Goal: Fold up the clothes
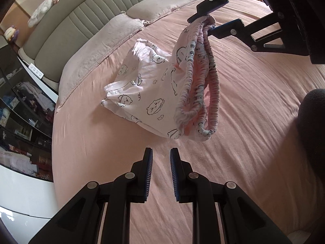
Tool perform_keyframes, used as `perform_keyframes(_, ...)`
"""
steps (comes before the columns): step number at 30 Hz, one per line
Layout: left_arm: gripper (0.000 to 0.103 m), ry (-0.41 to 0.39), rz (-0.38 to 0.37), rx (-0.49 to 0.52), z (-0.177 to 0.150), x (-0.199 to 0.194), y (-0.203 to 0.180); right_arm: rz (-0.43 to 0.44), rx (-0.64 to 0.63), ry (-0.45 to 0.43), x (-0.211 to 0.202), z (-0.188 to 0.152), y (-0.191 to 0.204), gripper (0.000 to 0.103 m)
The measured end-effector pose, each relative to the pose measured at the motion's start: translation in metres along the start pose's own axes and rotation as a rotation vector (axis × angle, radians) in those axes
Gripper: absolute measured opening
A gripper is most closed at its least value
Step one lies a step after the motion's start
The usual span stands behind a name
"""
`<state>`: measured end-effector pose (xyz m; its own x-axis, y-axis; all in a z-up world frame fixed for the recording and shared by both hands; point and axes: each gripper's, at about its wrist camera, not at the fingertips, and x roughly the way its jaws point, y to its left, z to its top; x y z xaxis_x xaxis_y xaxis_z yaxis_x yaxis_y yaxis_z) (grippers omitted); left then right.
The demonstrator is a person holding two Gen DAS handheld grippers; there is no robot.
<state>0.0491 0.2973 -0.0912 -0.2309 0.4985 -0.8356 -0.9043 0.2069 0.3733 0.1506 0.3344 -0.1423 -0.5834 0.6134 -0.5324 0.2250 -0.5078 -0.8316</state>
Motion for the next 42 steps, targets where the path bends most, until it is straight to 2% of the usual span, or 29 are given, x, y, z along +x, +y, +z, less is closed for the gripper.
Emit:
perform_keyframes(2,0.023,-0.024,-0.016,-0.008,-0.003,0.002,-0.003,0.001,0.002,0.0,0.0,-0.001,-0.001,0.017)
perform_keyframes(3,0.048,-0.037,-0.022,-0.01,-0.005,0.003,-0.005,0.005,0.0,0.003,0.001,0.0,-0.002,0.017)
perform_keyframes(4,0.091,-0.059,-0.017,0.004,-0.007,0.003,-0.009,0.006,0.0,0.001,0.0,0.0,-0.002,0.017)
perform_keyframes(5,0.103,-0.075,-0.03,0.026,-0.008,0.004,-0.013,0.007,0.0,0.0,-0.001,-0.001,-0.003,0.017)
perform_keyframes(7,0.103,-0.106,-0.034,0.076,-0.01,0.006,-0.025,0.009,-0.002,0.001,0.0,0.0,-0.005,0.017)
perform_keyframes(9,0.103,-0.104,-0.023,0.162,-0.009,0.012,-0.039,0.01,0.004,0.002,0.001,0.0,-0.009,0.017)
perform_keyframes(12,0.103,-0.13,0.072,0.306,-0.01,0.023,-0.061,0.02,0.017,0.007,0.002,0.0,-0.012,0.017)
perform_keyframes(15,0.103,-0.15,0.159,0.385,-0.008,0.037,-0.071,0.026,0.021,0.011,0.004,0.001,-0.014,0.017)
perform_keyframes(23,0.103,-0.145,0.268,0.358,0.019,0.074,-0.058,0.043,0.026,0.016,0.009,0.002,-0.02,0.017)
perform_keyframes(27,0.103,-0.209,0.38,0.443,0.021,0.08,-0.063,0.05,0.021,0.018,0.012,0.002,-0.02,0.017)
perform_keyframes(30,0.103,-0.214,0.38,0.463,0.023,0.085,-0.064,0.055,0.028,0.023,0.015,0.002,-0.021,0.017)
perform_keyframes(32,0.099,-0.196,0.381,0.454,0.026,0.091,-0.062,0.061,0.035,0.028,0.017,0.002,-0.021,0.017)
perform_keyframes(33,0.083,-0.182,0.38,0.448,0.027,0.093,-0.061,0.065,0.039,0.031,0.018,0.001,-0.022,0.017)
perform_keyframes(34,0.053,-0.169,0.377,0.44,0.027,0.096,-0.059,0.07,0.043,0.034,0.02,0.001,-0.022,0.017)
perform_keyframes(36,0.022,-0.145,0.352,0.408,0.028,0.096,-0.054,0.077,0.045,0.039,0.021,0.0,-0.021,0.017)
perform_keyframes(39,0.018,-0.139,0.345,0.367,0.03,0.093,-0.048,0.087,0.049,0.047,0.024,-0.001,-0.019,0.017)
perform_keyframes(42,0.015,-0.169,0.34,0.348,0.033,0.084,-0.045,0.094,0.049,0.053,0.026,-0.004,-0.018,0.017)
